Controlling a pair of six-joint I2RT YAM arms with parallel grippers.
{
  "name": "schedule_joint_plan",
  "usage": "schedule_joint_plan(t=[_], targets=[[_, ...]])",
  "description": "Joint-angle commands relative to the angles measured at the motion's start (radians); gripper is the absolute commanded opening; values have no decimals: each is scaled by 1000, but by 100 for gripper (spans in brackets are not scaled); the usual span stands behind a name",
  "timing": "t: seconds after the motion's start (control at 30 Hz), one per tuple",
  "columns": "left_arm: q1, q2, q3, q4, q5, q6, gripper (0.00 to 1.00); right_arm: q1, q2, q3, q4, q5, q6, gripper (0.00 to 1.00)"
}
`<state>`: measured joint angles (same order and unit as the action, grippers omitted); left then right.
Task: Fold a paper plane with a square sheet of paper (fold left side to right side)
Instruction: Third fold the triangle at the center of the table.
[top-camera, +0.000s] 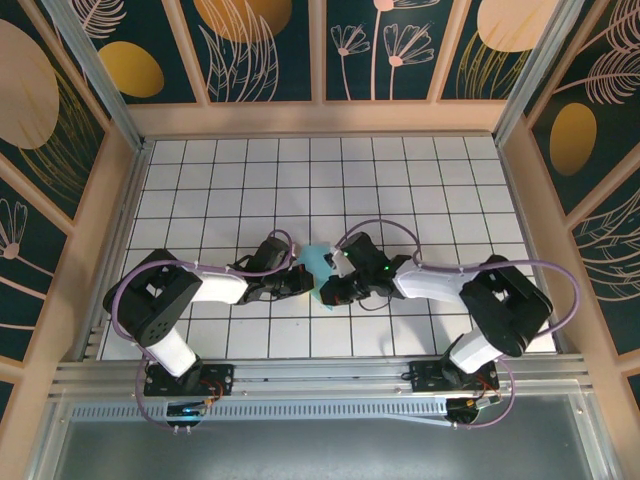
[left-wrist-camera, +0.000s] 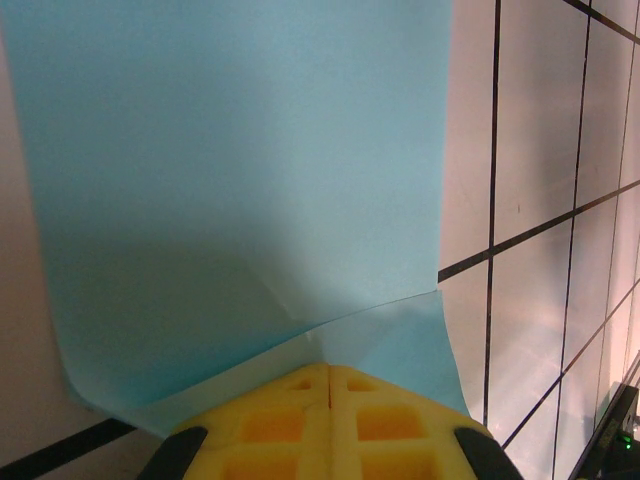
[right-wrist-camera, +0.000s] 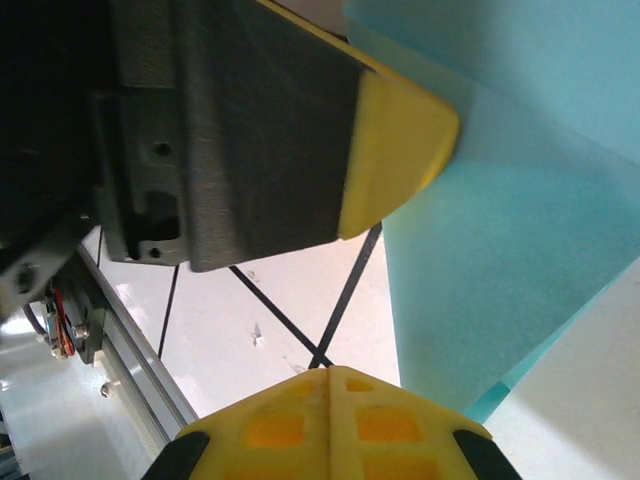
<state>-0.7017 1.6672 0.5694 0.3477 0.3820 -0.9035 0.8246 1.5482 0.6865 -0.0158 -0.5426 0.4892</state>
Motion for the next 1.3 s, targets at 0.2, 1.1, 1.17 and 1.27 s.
schedule_joint_plan(t=[0.2,1.1,1.17,1.27], targets=[[-2,37,-15,-82,-75,15,0,14,44,-19,27,-10,28,0],[-1,40,-8,-95,-83,19,0,24,81,-68,19,-3,40,0],[-2,40,-6,-98,-84,20,0,27,78,-71,12,-3,38,0],[-2,41,-5,-100,-86,19,0,28,72,-81,1,0,41,0]])
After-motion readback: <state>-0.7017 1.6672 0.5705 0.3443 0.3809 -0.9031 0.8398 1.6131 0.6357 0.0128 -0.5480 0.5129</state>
